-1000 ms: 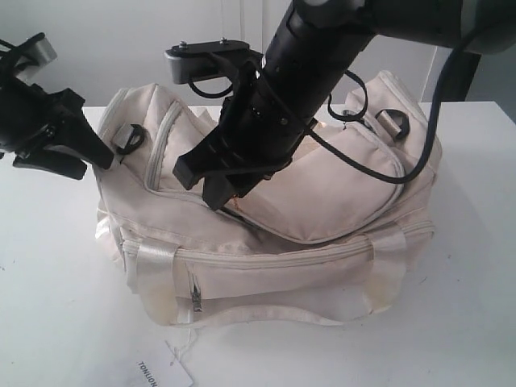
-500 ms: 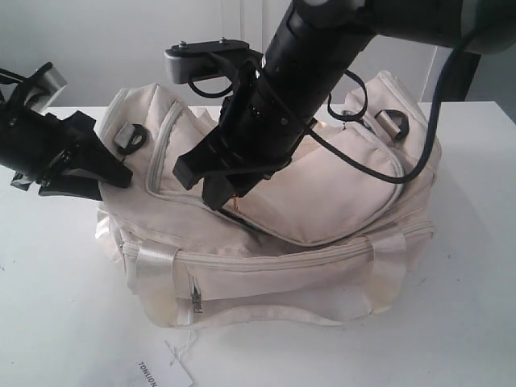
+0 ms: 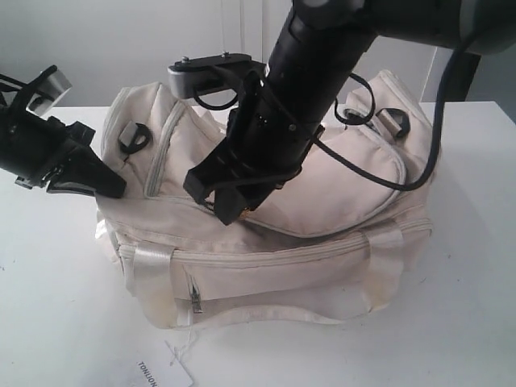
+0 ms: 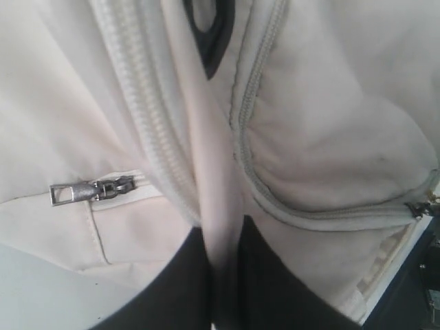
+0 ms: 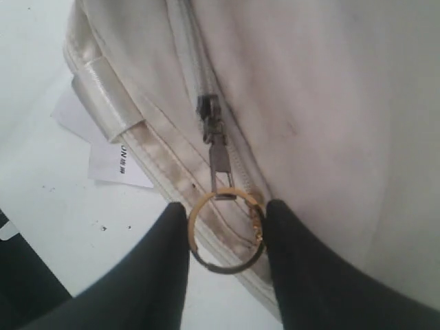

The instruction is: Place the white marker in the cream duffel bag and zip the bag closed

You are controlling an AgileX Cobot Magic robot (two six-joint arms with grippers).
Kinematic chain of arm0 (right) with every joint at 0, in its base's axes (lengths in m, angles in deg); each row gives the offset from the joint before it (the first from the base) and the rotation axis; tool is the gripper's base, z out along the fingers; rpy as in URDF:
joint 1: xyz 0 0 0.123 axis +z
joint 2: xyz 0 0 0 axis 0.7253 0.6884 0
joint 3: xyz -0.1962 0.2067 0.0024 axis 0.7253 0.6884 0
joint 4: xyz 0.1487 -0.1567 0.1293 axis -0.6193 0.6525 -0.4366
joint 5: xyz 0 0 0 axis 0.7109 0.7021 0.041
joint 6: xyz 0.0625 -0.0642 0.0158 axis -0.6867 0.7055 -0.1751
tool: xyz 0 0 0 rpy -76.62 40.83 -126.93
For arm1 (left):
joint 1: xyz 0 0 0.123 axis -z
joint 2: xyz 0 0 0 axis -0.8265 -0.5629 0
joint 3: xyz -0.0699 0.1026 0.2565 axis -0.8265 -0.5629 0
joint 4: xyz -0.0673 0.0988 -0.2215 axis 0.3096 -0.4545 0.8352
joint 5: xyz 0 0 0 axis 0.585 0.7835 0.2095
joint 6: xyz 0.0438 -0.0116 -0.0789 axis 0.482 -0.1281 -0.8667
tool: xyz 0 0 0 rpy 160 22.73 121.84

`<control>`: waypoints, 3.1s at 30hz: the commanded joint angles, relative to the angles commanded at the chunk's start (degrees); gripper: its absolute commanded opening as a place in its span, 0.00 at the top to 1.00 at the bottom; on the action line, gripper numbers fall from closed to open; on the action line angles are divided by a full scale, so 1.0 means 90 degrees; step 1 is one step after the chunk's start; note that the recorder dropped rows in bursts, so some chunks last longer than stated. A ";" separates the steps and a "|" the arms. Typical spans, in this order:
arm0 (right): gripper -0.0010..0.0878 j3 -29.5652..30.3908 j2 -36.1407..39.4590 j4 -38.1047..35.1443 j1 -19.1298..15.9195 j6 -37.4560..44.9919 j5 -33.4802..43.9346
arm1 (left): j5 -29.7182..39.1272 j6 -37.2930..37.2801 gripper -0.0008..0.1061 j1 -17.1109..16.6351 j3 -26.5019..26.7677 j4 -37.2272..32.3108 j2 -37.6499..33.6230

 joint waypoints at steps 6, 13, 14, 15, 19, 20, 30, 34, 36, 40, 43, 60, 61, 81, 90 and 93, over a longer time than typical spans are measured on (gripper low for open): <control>0.96 0.0445 0.0000 -0.0013 0.0000 0.0000 0.0000 | -0.0439 -0.0190 0.99 0.0000 0.0000 -0.0182 0.0000; 0.96 0.0584 -0.0217 0.1459 0.0000 -0.0727 0.0000 | -0.0527 -0.0190 0.99 0.0000 0.0000 -0.0368 0.0000; 0.96 0.0584 -0.0301 0.1636 0.0000 -0.0835 0.0000 | -0.0527 -0.0190 0.99 0.0000 0.0000 -0.0368 0.0000; 0.96 0.0584 -0.0384 0.1860 0.0000 -0.0930 0.0000 | -0.0527 -0.0190 0.99 0.0000 0.0000 -0.0368 0.0000; 0.96 0.0584 -0.0641 0.2525 0.0000 -0.1263 0.0000 | -0.0525 -0.0190 0.99 0.0000 0.0000 -0.0398 0.0000; 0.96 0.0584 -0.0700 0.2681 0.0000 -0.1330 0.0000 | -0.0525 -0.0190 0.99 0.0000 0.0000 -0.0417 0.0000; 0.96 0.0584 -0.1084 0.2986 -0.0496 -0.1478 0.0000 | -0.0537 -0.0190 0.99 0.0000 0.0000 -0.0462 0.0000; 0.96 0.0584 -0.1236 0.3000 -0.0803 -0.1478 0.0000 | -0.0546 -0.0190 0.99 0.0000 0.0000 -0.0462 0.0000; 0.96 0.0584 -0.1305 0.3011 -0.0932 -0.1478 0.0000 | -0.0551 -0.0190 0.99 0.0000 0.0000 -0.0462 0.0000; 0.96 0.0584 -0.1482 0.3089 -0.1233 -0.1478 0.0000 | -0.0550 -0.0190 0.99 0.0000 0.0000 -0.0486 0.0000; 0.96 0.0584 -0.1570 0.3161 -0.1467 -0.1478 0.0000 | -0.0564 -0.0190 0.99 0.0000 0.0000 -0.0488 0.0000; 0.96 0.0584 -0.1622 0.3439 -0.2405 -0.1808 0.0000 | -0.0670 -0.0190 0.99 0.0000 0.0000 -0.0622 0.0000; 0.96 0.0584 -0.1622 0.3439 -0.2405 -0.1852 0.0000 | -0.0682 -0.0190 0.99 0.0000 0.0000 -0.0622 0.0000; 0.99 0.0584 -0.1622 -0.0095 -0.2856 -0.0680 -0.0338 | -0.0654 -0.0138 0.48 0.0000 0.0000 -0.0420 0.0050; 0.99 0.0584 -0.1622 -0.1231 -0.3672 -0.0111 -0.0276 | -0.0680 -0.0091 0.42 0.0000 0.0000 -0.0609 0.0979; 0.99 0.0584 -0.1622 -0.1231 -0.3669 -0.0077 -0.0276 | -0.0632 0.0274 0.42 0.0000 0.0000 -0.0564 0.1348</control>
